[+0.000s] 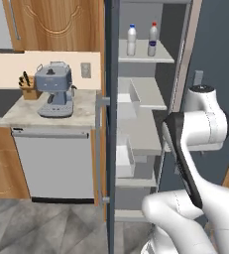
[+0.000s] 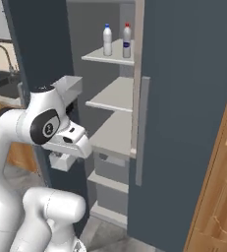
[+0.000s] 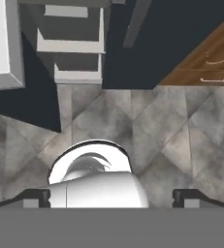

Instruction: Take the bottled waters from the counter and place them in the freezer to freeze. Close the freezer door after placing the bottles.

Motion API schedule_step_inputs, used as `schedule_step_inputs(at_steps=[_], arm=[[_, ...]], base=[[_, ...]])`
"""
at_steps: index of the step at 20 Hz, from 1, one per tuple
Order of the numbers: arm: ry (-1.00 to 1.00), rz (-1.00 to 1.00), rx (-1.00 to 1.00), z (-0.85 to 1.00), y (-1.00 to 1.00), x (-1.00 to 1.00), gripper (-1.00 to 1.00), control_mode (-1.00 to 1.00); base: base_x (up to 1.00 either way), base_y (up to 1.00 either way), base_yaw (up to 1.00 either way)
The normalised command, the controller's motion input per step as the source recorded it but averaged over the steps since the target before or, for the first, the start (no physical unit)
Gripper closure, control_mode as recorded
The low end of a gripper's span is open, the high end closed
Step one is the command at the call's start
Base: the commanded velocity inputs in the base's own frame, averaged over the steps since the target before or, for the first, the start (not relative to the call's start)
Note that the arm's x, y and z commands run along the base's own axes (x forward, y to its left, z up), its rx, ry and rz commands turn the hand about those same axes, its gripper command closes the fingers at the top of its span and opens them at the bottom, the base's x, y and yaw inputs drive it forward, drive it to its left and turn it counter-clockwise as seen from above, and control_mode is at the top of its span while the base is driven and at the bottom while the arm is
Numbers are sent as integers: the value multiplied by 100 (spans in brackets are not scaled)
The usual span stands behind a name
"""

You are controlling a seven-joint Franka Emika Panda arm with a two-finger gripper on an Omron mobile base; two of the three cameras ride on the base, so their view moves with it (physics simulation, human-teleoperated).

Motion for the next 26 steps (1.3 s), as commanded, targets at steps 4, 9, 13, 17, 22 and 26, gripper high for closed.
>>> schedule_step_inputs(at_steps=[4,9,13,17,22,26], arm=[[0,0,0,0,0,0,-100,100],[0,0,0,0,0,0,-100,100],[0,0,0,0,0,0,-100,100],[0,0,0,0,0,0,-100,100],[0,0,0,0,0,0,-100,100],[0,0,0,0,0,0,-100,100]], base=[[-56,93,-19],[-16,95,-19],[3,60,-19],[16,38,-17],[8,29,-11],[6,22,-11]])
